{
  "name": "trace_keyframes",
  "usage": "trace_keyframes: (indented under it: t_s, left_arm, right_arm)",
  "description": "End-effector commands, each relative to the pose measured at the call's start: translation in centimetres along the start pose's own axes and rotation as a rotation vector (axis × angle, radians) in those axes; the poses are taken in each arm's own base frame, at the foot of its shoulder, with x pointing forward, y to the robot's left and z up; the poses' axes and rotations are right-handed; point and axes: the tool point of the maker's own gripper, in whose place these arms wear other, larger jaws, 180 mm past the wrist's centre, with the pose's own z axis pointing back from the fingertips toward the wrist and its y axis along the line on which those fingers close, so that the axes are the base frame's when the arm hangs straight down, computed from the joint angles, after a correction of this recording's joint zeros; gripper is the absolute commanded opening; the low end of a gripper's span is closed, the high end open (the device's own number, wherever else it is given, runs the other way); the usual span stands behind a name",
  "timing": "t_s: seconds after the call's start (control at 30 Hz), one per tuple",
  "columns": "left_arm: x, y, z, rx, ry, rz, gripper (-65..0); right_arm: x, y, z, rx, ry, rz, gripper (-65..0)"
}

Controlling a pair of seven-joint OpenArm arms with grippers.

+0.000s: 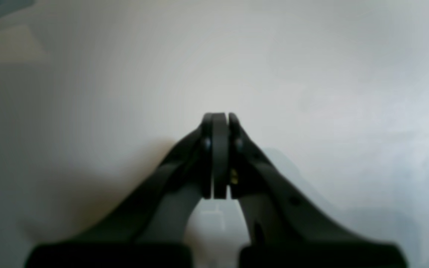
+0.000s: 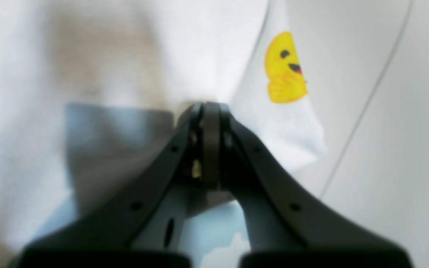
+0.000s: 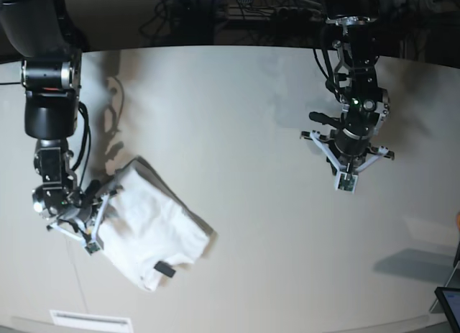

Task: Fold the T-shirt properly
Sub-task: 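Press and smooth the folded shirt edges with both grippers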

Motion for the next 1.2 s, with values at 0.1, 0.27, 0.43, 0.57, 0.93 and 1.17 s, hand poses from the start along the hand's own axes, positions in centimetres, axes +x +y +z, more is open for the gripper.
trace_keyframes:
  t_s: [0.1, 0.27, 0.43, 0.57, 0.93, 1.17]
  left_arm:
    - [1.7, 0.6, -0.3, 0.01, -0.044, 0.002, -65.0]
    - [2.6, 0.0, -0.5, -0.002, -0.062, -0.008, -65.0]
    - [3.9, -1.9, -1.0, -0.046, -0.081, -0.043, -65.0]
    - [4.7, -3.7, -1.9, -0.094, -0.083, -0.063, -65.0]
    - [7.9, -9.0, -2.4, -0.201, -0.137, -0.01, -65.0]
    - [14.7, -17.5, 0.8, -0.384, -0.401, -0.073, -65.0]
  right_arm:
    - [-4.7, -1.1, 1.6, -0.072, 0.17, 0.05, -64.7]
    - [-7.3, -2.5, 5.0, -0.16, 0.21, 0.023, -64.7]
    - [-8.5, -1.9, 8.0, -0.212, 0.241, 0.06, -64.7]
    - [-8.8, -0.5, 10.2, -0.235, 0.253, 0.076, -64.7]
    - [-8.0, 0.4, 13.9, -0.292, 0.235, 0.098, -64.7]
    - [-4.8, -0.7, 14.6, -0.335, 0.101, 0.13, -64.7]
